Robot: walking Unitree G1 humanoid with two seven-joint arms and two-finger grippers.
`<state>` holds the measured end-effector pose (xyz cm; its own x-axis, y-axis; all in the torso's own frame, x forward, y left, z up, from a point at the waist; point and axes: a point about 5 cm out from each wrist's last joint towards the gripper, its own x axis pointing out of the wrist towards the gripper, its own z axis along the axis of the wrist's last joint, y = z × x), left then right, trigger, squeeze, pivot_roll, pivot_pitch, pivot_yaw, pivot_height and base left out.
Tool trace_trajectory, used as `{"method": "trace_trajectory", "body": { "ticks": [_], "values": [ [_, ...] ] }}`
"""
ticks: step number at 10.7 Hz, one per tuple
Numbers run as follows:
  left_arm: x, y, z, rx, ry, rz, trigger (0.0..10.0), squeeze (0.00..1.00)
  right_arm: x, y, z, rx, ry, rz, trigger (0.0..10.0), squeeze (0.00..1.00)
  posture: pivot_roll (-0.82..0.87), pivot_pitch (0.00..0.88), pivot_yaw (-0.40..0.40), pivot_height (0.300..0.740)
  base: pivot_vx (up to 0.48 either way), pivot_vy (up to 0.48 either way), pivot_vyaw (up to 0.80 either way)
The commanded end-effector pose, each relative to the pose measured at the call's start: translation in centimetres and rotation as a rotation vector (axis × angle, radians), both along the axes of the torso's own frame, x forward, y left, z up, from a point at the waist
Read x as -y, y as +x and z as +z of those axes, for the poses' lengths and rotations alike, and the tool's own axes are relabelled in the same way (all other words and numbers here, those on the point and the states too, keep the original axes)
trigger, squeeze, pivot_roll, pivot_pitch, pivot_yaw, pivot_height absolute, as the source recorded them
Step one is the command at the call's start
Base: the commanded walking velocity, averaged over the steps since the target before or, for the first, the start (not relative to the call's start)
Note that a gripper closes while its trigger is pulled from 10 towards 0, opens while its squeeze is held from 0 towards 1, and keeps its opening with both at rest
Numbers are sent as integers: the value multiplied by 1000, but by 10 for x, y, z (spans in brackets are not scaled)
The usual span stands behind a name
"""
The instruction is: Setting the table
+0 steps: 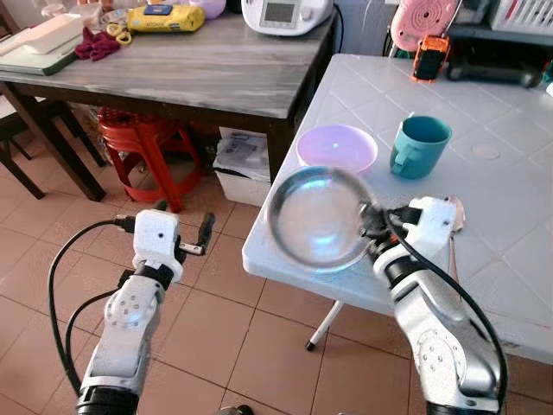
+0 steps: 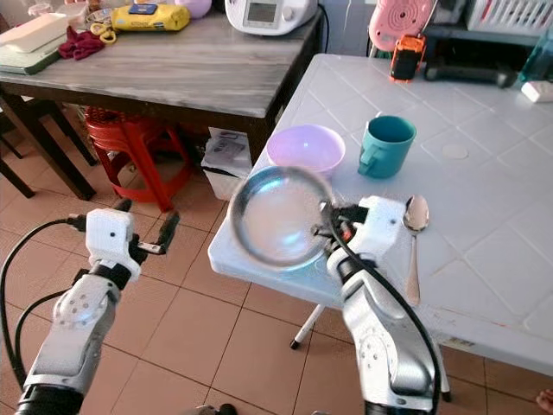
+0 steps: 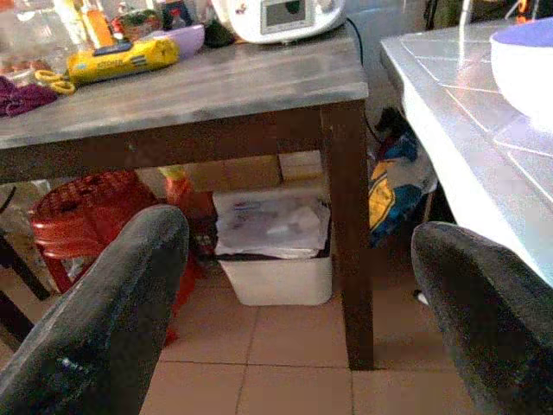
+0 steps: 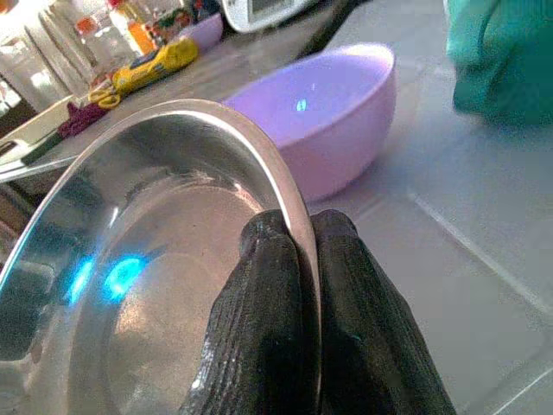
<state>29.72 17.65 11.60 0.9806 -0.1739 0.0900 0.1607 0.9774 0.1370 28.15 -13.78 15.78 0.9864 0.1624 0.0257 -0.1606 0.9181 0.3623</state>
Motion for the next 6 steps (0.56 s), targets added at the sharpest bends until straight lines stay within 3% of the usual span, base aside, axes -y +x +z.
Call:
{"method": "trace_trajectory", "body": {
  "ticks": [1,3,4,6],
  "values": [
    [-4,1,-3,-6,6,28,10000,0,0,1,7,32,-11,-16,10000,0,-54,75,61,740,0,0,0],
    [-1,4,-2,0,-8,36,10000,0,0,3,7,34,0,-34,10000,0,-56,74,62,740,0,0,0],
    [-1,6,0,9,-20,32,10000,0,-2,4,8,37,0,-31,10000,0,-59,78,65,740,0,0,-750],
    [-2,7,0,7,-16,30,10000,0,-3,2,7,38,-1,-34,10000,0,-64,83,67,740,0,0,0]
  ]
}}
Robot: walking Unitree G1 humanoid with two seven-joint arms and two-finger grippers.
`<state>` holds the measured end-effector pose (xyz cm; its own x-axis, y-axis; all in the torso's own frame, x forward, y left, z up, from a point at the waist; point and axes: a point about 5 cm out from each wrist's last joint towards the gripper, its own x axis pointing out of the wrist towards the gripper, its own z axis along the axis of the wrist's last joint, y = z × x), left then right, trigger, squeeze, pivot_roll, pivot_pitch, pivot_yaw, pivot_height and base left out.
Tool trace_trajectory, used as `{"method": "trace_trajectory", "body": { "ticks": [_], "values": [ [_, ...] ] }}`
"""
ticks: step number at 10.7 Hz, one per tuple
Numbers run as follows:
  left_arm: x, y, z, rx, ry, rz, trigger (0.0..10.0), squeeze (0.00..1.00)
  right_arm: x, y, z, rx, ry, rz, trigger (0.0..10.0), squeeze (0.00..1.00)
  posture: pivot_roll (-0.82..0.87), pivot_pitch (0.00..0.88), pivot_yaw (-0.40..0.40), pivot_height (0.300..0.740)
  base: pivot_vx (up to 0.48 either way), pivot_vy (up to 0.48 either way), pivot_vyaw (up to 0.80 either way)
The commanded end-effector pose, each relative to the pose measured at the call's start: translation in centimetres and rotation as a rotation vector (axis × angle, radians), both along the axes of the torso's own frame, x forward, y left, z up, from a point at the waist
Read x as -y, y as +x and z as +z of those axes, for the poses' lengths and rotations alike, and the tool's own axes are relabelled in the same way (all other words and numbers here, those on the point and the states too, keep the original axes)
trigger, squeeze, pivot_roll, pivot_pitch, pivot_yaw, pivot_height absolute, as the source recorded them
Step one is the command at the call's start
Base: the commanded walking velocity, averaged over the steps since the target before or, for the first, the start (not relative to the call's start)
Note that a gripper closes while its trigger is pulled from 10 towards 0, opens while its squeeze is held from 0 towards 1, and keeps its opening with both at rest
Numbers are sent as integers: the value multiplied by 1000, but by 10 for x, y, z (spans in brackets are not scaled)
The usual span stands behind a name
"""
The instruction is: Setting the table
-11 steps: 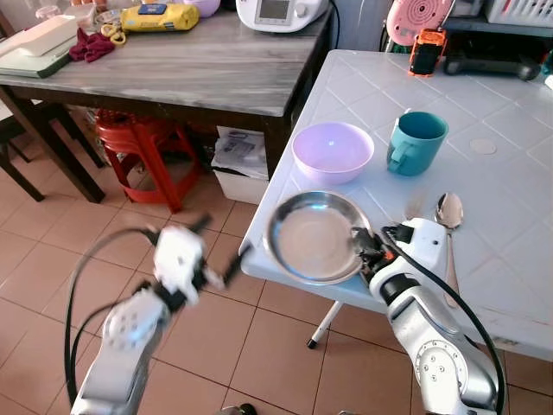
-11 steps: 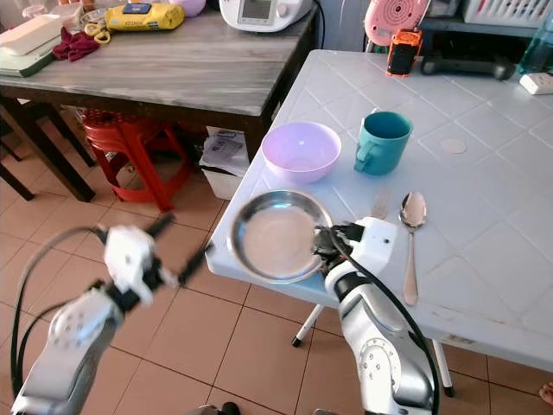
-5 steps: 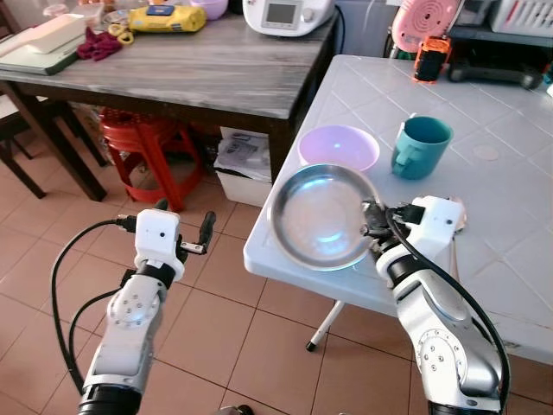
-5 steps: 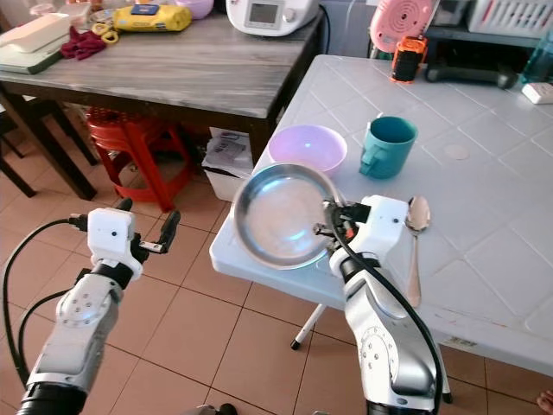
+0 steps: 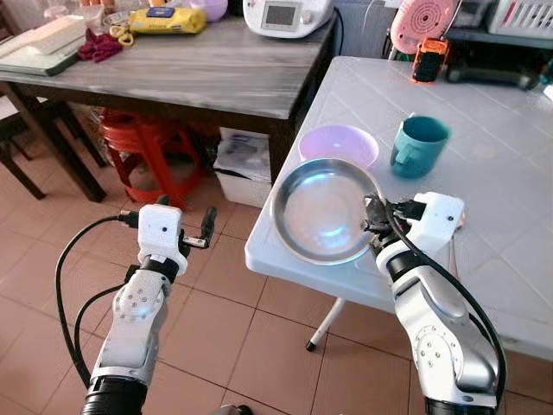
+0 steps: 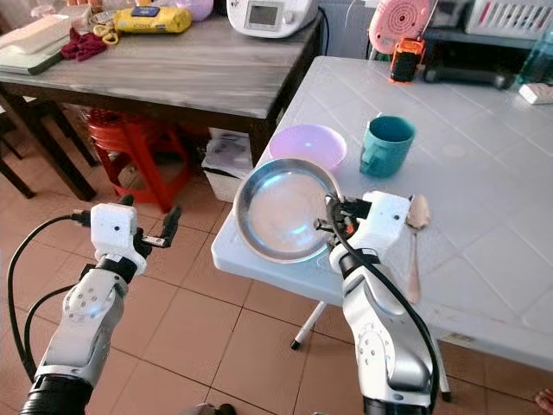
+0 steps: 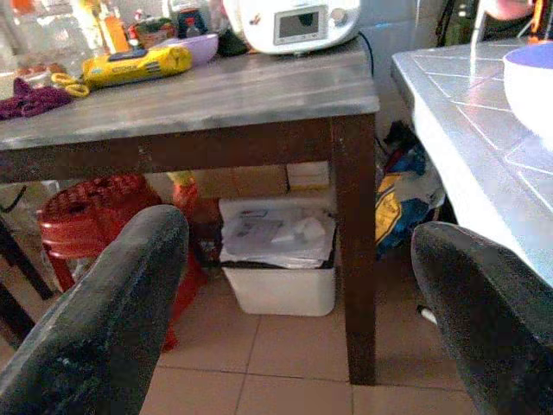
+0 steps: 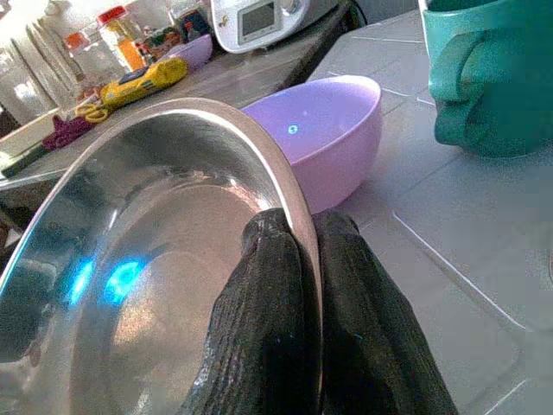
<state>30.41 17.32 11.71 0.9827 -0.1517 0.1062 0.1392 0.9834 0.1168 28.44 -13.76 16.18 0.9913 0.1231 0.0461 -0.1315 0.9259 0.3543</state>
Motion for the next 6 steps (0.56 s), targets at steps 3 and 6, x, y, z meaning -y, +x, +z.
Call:
{"method": "trace_trajectory", "body": {
  "ticks": [3,6],
  "values": [
    [0,1,-2,-4,2,-12,10000,0,-2,-2,2,19,-3,3,10000,0,-65,83,69,740,0,92,0],
    [1,2,-1,2,4,-17,10000,0,-4,-1,2,27,3,-1,10000,0,-62,78,74,740,0,336,0]
  ]
}}
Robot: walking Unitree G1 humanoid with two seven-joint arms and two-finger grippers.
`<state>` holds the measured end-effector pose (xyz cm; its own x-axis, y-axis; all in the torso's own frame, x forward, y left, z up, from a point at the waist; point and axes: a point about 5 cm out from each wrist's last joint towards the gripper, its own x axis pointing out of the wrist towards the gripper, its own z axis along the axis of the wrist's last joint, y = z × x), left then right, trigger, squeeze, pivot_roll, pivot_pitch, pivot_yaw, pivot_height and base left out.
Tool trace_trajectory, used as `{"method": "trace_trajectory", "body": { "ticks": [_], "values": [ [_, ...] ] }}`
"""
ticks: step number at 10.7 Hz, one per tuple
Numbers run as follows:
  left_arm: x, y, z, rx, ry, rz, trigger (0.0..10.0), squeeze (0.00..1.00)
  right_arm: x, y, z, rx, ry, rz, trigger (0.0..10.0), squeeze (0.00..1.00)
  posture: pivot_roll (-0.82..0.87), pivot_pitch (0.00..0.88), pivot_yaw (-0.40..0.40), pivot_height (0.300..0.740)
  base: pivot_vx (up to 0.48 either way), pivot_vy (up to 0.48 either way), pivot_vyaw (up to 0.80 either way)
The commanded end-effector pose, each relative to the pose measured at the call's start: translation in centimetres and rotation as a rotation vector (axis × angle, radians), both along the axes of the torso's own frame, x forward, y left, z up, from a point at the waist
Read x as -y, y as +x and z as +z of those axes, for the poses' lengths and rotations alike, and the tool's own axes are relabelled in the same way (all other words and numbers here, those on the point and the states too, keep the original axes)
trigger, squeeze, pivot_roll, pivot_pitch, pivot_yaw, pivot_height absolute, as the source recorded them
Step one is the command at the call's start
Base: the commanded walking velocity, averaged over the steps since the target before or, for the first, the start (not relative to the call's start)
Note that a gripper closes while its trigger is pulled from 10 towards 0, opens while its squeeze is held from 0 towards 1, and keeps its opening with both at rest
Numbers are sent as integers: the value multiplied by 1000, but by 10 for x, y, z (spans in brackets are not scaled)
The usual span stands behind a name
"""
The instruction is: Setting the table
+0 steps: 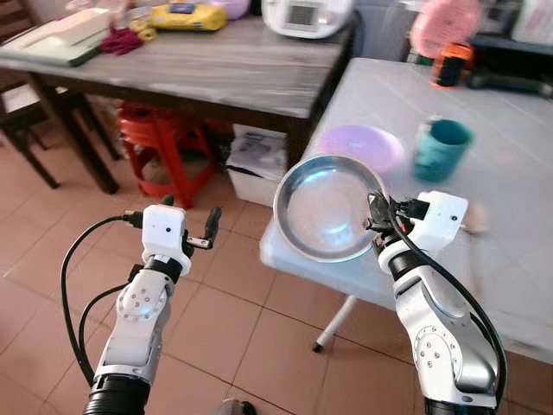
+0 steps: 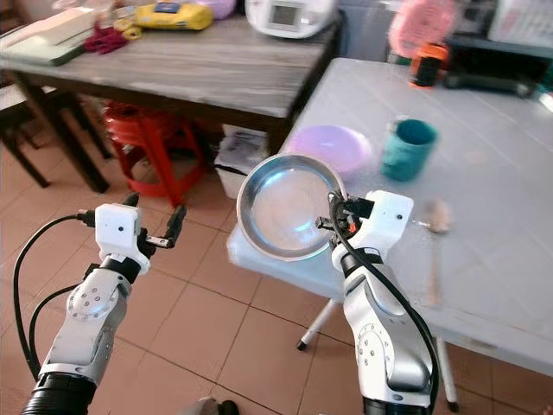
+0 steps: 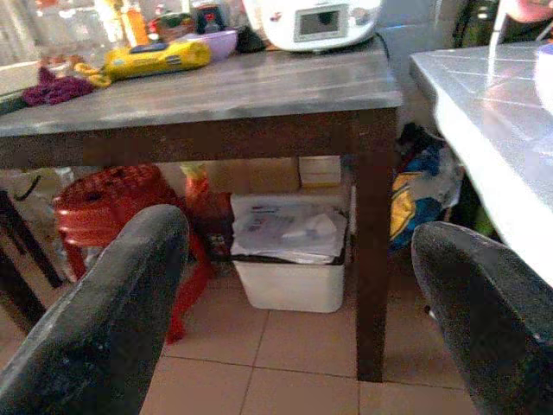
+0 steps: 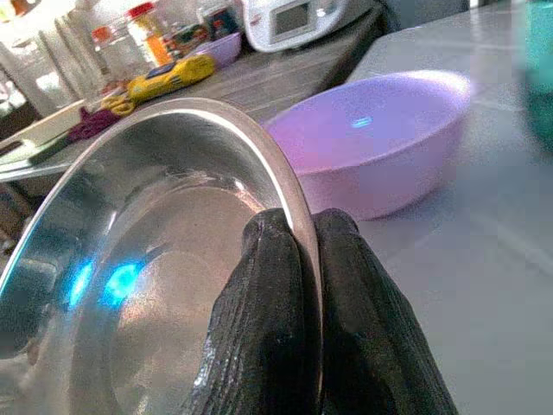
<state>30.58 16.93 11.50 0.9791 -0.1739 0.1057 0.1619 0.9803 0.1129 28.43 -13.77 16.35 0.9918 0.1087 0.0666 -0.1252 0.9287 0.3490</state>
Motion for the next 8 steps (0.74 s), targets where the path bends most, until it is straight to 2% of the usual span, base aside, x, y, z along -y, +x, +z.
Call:
{"method": "trace_trajectory", "body": {
  "ticks": [1,3,8],
  "values": [
    [-2,2,1,5,7,-1,10000,0,-4,-1,0,8,5,11,10000,0,-63,78,76,740,0,379,0],
    [0,2,1,6,9,-7,10000,0,-4,0,0,9,4,6,10000,0,-62,79,78,740,0,381,0],
    [3,1,0,6,7,-18,10000,0,-5,0,-1,8,0,5,10000,0,-61,83,77,740,0,382,-534]
  ]
}}
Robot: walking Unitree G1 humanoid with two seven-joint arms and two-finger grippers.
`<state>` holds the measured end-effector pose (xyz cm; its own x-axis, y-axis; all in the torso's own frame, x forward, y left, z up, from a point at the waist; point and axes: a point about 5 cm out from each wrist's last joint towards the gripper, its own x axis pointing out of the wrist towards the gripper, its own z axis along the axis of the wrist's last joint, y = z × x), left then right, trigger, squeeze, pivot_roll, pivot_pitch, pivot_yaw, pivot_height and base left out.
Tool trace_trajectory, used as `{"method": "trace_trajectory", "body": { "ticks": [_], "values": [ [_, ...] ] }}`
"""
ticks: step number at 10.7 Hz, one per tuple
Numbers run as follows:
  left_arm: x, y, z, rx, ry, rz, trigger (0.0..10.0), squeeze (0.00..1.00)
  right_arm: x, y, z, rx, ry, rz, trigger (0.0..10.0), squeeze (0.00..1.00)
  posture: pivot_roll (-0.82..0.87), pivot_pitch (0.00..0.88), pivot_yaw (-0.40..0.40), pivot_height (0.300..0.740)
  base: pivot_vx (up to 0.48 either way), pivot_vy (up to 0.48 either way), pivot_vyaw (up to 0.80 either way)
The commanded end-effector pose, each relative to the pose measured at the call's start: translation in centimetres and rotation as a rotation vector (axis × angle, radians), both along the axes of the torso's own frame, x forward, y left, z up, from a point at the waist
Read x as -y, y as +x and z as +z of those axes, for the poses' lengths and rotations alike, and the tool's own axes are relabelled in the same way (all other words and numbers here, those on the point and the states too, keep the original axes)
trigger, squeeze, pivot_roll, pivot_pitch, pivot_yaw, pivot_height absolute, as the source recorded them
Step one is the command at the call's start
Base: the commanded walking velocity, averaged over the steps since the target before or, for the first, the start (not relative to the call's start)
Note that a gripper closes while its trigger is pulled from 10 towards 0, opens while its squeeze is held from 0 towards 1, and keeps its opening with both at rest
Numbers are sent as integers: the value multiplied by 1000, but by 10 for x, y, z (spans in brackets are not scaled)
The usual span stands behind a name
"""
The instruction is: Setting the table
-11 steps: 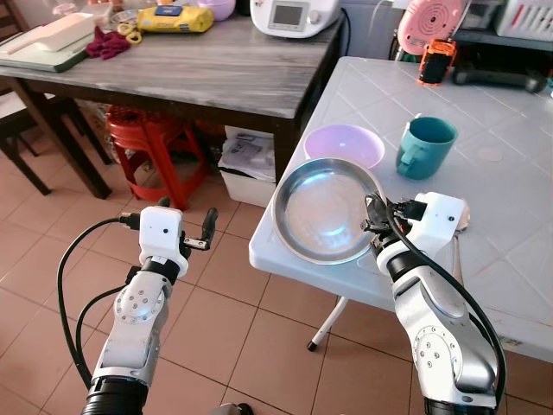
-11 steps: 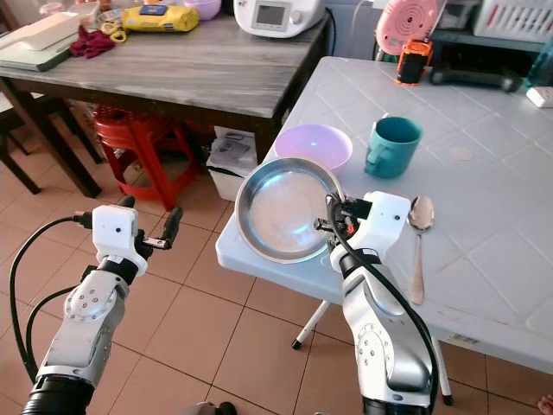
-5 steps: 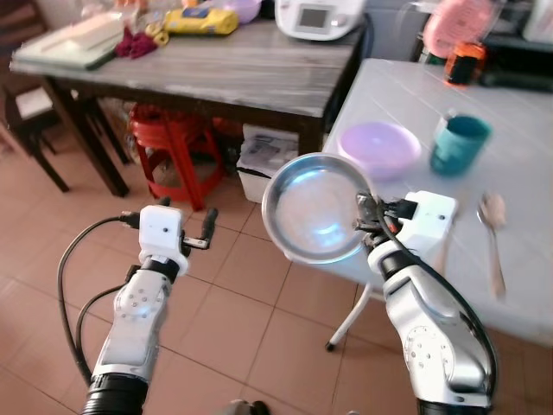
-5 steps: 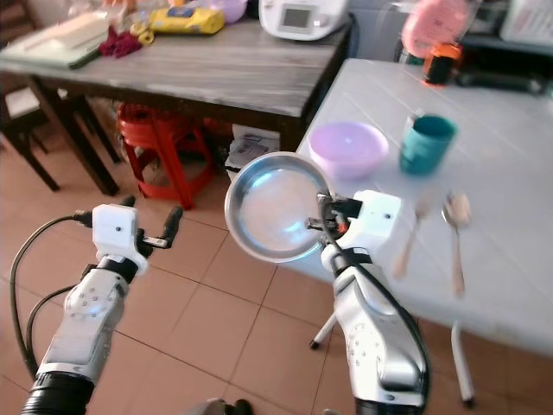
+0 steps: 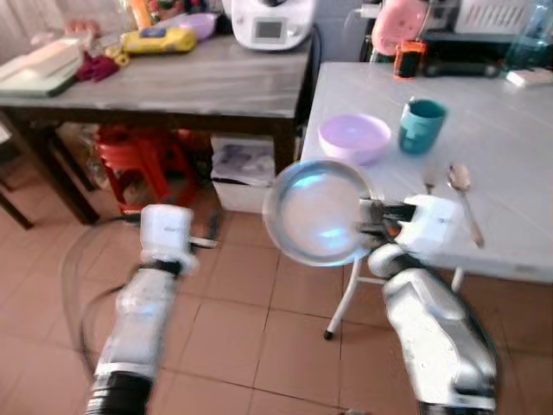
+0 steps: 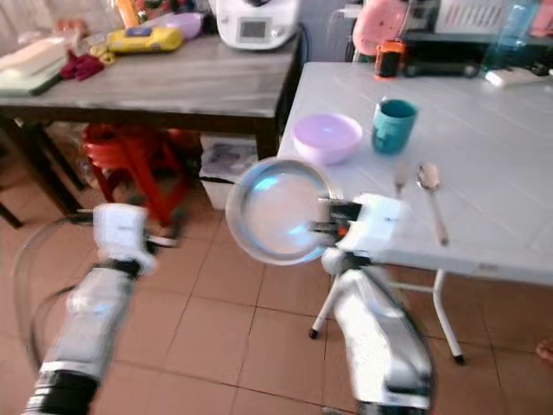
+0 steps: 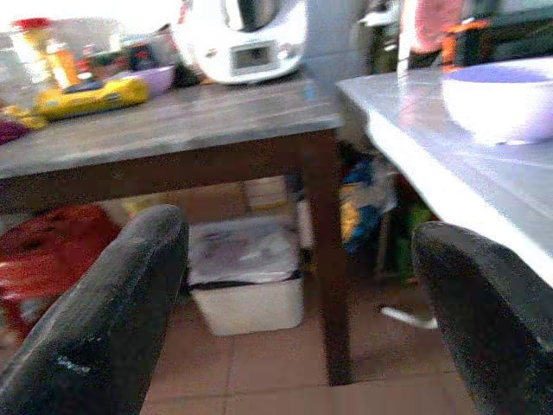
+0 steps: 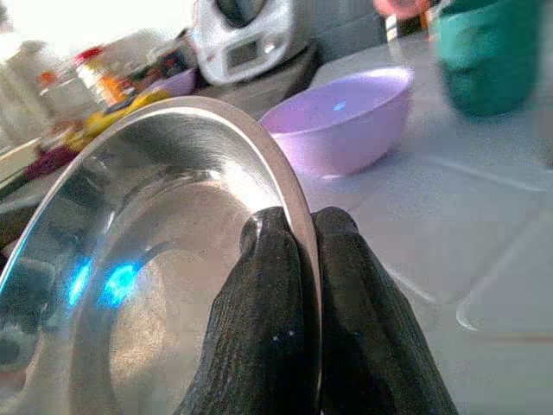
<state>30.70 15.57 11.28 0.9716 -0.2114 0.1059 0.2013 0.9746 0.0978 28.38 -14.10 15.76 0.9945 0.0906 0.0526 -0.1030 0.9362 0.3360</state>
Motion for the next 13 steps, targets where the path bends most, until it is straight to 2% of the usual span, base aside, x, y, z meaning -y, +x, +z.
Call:
{"method": "trace_trajectory", "body": {
  "ticks": [1,13],
  "values": [
    [-10,1,3,9,21,22,10000,0,-9,1,4,21,15,24,10000,0,-59,82,77,740,0,398,-425],
    [5,-3,3,10,-2,-7,10000,0,-11,3,3,30,11,29,10000,0,-51,76,80,740,0,418,0]
  ]
}}
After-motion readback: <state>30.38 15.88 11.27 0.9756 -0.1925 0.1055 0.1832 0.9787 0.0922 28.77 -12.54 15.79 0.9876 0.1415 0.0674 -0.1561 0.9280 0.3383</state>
